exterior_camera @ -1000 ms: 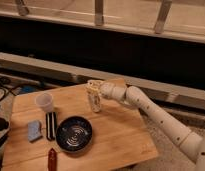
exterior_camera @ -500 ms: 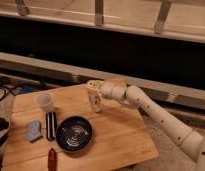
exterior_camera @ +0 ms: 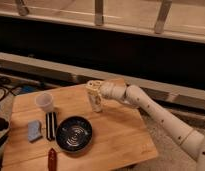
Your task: Stand the bottle upright
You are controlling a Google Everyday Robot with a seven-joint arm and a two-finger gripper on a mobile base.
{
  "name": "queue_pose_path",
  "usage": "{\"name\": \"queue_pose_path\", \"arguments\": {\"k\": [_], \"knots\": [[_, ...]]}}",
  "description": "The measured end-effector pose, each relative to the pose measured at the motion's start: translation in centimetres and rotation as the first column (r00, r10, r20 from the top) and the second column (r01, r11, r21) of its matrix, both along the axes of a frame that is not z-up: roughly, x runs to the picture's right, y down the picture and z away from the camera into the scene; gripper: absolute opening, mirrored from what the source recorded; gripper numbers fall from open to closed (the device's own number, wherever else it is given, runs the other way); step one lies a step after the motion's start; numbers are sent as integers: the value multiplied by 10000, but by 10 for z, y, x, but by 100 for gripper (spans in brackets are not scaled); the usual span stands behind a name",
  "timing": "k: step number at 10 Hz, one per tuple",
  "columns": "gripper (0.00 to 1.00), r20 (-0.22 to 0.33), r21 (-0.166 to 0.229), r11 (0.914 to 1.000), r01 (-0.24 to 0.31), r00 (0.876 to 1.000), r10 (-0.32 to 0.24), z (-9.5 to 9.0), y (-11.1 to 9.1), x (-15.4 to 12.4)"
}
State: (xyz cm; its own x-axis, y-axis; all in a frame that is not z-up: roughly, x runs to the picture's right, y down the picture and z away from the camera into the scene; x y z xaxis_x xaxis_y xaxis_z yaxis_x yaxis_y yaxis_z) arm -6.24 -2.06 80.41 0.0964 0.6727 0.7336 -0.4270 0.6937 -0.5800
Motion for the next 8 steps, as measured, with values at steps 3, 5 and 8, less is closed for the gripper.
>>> {"name": "queue_pose_path", "arguments": {"k": [3,5,8], "knots": [[11,287,233,9994,-250,9993,243,5,-3,0],[1,925,538,9973,-503,9947,452,13,-11,-15],[0,1580,685,9959,-593,9863,479,21,-19,-34]]}}
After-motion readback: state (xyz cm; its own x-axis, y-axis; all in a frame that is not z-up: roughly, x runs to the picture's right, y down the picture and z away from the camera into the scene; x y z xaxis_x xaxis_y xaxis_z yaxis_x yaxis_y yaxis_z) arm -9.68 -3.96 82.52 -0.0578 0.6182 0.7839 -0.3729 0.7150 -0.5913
